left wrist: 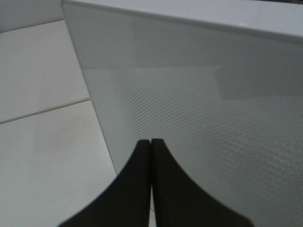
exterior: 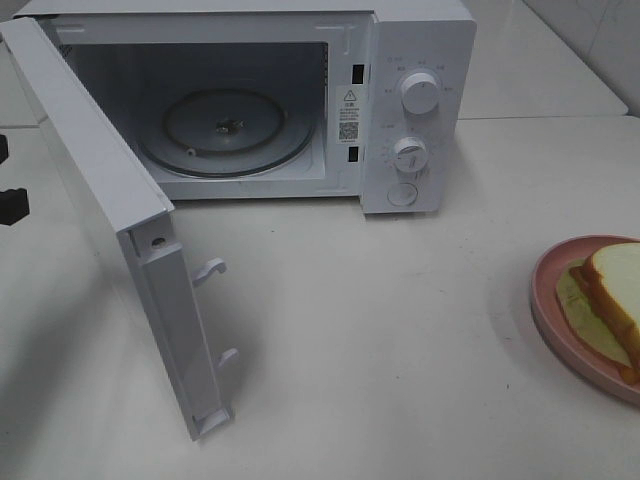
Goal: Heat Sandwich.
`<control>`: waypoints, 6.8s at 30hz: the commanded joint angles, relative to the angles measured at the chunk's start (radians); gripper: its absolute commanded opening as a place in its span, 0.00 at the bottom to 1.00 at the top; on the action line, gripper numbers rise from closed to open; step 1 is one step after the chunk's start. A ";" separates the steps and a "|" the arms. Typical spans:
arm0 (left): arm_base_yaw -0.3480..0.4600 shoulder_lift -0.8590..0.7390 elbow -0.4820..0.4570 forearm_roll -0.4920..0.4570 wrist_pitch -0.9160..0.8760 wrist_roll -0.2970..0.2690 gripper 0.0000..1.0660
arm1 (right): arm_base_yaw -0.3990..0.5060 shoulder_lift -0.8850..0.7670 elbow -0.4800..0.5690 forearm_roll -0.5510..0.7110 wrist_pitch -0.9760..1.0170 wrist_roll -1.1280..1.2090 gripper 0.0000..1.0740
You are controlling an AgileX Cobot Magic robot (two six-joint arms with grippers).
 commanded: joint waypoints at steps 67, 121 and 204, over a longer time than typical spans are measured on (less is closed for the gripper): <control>-0.589 0.512 -0.573 -0.482 -0.004 0.185 0.00 | -0.008 -0.027 0.001 0.004 -0.013 -0.021 0.70; -0.583 0.715 -0.965 -0.522 0.177 0.188 0.00 | -0.008 -0.027 0.001 0.006 -0.013 -0.021 0.70; -0.019 0.000 -0.868 -0.328 1.977 0.065 0.93 | -0.008 -0.027 0.001 0.006 -0.013 -0.021 0.70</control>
